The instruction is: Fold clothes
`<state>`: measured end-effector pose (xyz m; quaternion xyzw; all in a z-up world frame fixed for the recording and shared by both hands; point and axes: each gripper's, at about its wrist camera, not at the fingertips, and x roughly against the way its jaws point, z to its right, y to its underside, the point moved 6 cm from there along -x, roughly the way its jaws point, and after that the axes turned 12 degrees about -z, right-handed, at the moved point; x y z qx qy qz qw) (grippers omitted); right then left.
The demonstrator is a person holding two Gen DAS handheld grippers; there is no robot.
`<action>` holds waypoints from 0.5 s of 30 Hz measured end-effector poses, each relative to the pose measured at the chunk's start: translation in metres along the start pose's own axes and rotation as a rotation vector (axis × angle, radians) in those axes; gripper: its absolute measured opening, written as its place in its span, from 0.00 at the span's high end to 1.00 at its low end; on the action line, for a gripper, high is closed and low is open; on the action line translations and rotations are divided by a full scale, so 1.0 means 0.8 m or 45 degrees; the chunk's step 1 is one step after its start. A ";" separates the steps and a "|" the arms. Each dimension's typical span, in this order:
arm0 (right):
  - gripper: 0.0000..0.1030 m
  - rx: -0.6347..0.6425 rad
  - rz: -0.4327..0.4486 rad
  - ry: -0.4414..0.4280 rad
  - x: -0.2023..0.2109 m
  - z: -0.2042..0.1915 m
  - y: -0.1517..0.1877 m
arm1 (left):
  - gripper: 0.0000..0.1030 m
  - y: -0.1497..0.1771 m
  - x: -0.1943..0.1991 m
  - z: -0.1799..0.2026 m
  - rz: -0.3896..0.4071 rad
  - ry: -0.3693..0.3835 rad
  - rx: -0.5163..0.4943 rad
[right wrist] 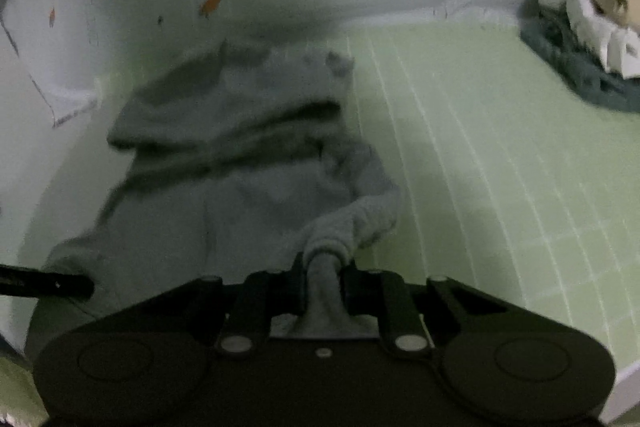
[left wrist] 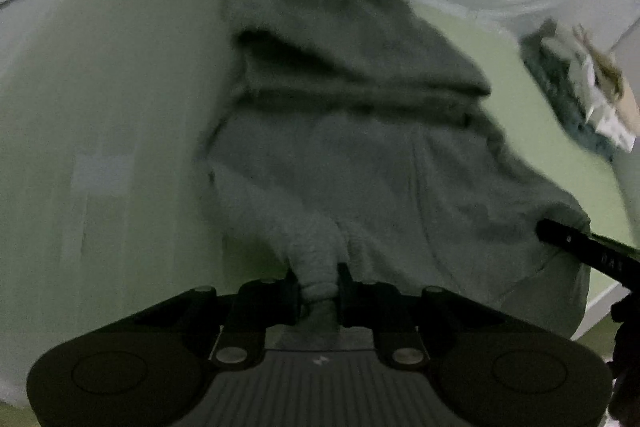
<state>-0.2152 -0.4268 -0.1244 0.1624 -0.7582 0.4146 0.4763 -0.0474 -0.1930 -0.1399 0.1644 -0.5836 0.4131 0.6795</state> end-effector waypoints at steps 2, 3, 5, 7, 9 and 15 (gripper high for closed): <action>0.84 -0.009 0.034 -0.006 0.004 0.000 -0.019 | 0.83 -0.019 0.010 0.005 0.041 0.019 -0.001; 0.84 -0.012 0.049 -0.009 0.005 0.000 -0.029 | 0.83 -0.029 0.014 0.007 0.064 0.025 -0.003; 0.84 -0.017 0.079 -0.013 0.008 0.001 -0.048 | 0.83 -0.048 0.023 0.010 0.103 0.036 -0.010; 0.84 -0.018 0.107 -0.015 0.009 0.000 -0.068 | 0.83 -0.066 0.032 0.010 0.139 0.047 -0.013; 0.84 -0.014 0.131 -0.014 0.009 -0.002 -0.087 | 0.83 -0.085 0.039 0.007 0.173 0.057 -0.010; 0.84 -0.039 0.191 0.007 -0.005 -0.003 -0.137 | 0.83 -0.140 0.047 -0.010 0.247 0.056 0.011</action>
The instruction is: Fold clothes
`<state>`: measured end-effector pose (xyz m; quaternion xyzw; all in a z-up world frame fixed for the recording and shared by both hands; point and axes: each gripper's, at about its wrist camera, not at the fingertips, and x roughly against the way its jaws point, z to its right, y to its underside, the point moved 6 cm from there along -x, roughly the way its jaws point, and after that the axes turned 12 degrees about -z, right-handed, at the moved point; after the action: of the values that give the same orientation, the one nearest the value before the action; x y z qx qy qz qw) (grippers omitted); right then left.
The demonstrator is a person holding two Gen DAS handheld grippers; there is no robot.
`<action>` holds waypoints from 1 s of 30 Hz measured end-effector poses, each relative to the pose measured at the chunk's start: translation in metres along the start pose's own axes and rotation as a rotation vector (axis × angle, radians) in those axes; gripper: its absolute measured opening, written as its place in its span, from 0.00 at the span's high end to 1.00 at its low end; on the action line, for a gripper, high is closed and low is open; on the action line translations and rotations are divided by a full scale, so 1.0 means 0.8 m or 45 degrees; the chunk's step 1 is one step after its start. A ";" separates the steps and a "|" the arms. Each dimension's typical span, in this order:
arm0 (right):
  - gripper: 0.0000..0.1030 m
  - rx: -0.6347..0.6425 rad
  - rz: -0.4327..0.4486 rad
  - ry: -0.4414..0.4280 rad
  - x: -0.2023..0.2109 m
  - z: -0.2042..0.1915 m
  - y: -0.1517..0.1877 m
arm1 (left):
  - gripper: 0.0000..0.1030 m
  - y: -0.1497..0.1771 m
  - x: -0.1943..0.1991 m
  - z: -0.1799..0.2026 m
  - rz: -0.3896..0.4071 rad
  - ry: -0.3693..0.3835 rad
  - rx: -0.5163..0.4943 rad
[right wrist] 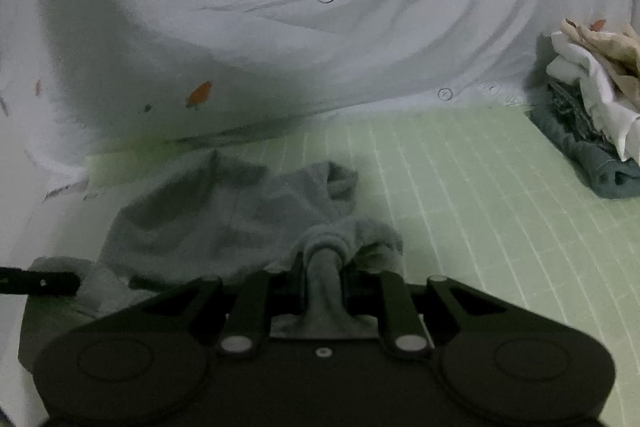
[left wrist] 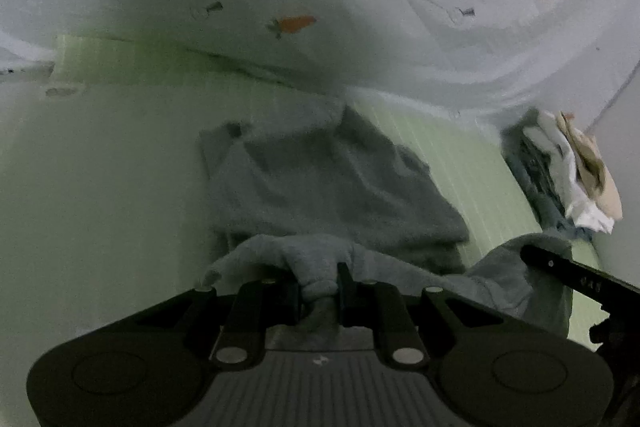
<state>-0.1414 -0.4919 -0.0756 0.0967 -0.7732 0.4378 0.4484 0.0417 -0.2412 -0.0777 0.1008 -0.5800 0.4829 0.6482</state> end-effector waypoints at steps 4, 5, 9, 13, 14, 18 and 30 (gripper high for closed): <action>0.84 -0.035 0.008 0.014 -0.026 -0.001 -0.023 | 0.83 -0.027 -0.019 -0.016 -0.013 0.001 0.041; 0.84 -0.030 0.010 0.018 -0.032 -0.002 -0.028 | 0.83 -0.035 -0.024 -0.020 -0.015 0.002 0.044; 0.82 -0.032 -0.012 0.041 -0.069 -0.010 -0.054 | 0.82 -0.070 -0.051 -0.033 -0.034 -0.028 0.032; 0.72 -0.048 -0.076 0.091 -0.114 -0.014 -0.074 | 0.76 -0.088 -0.087 -0.053 -0.114 -0.048 0.067; 0.59 -0.044 -0.078 0.096 -0.118 -0.016 -0.073 | 0.74 -0.090 -0.095 -0.058 -0.134 -0.046 0.075; 0.33 -0.005 -0.058 0.138 -0.114 -0.022 -0.050 | 0.46 -0.073 -0.086 -0.061 -0.124 -0.094 0.033; 0.16 0.076 -0.088 0.172 -0.096 -0.004 0.033 | 0.21 -0.006 -0.053 -0.079 -0.127 -0.149 0.058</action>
<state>-0.1094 -0.4927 -0.1502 0.1069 -0.7240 0.4505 0.5113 0.0923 -0.2219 -0.1313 0.1724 -0.6000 0.4564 0.6340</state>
